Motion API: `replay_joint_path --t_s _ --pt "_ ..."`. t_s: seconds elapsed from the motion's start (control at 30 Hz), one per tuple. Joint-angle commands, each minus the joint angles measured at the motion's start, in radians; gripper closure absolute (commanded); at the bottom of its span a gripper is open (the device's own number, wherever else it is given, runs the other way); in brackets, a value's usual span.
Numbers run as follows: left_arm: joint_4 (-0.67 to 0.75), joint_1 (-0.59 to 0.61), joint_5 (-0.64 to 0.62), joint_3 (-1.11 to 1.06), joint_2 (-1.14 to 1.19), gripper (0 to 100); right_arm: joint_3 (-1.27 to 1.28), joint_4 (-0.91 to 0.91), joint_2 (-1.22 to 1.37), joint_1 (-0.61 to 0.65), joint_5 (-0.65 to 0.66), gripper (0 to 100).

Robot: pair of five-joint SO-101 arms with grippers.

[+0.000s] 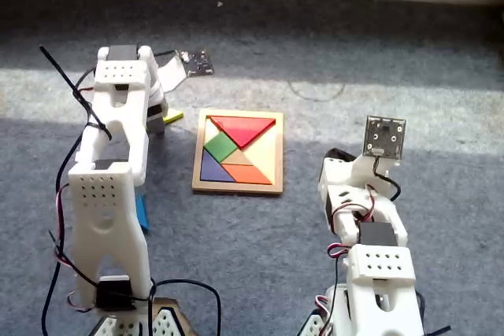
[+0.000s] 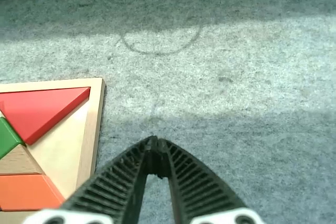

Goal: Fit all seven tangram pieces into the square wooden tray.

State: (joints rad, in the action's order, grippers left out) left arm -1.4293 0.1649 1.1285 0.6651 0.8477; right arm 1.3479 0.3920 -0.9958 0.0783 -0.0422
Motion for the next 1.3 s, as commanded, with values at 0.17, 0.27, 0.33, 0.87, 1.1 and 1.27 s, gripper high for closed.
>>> replay_joint_path --t_s 0.17,0.27,0.33,0.87,1.1,1.27 --pt "-0.129 0.015 -0.002 0.236 -0.008 74 -0.01 -0.022 -0.016 -0.012 0.025 98.8" --pt "-0.06 0.022 -0.101 0.237 -0.008 74 -0.01 -0.022 -0.018 -0.012 0.038 98.8" --pt "0.008 0.024 -0.173 0.234 -0.007 74 -0.01 -0.022 -0.018 -0.012 0.038 98.8" --pt "0.288 0.101 -0.525 0.237 0.177 77 -0.008 -0.022 -0.018 -0.012 0.041 98.8" --pt "0.061 0.131 -0.416 0.239 0.177 78 -0.01 -0.022 -0.018 -0.01 0.043 98.8" --pt "-0.126 0.133 -0.411 0.239 0.105 78 -0.01 -0.022 -0.019 -0.01 0.043 98.8"
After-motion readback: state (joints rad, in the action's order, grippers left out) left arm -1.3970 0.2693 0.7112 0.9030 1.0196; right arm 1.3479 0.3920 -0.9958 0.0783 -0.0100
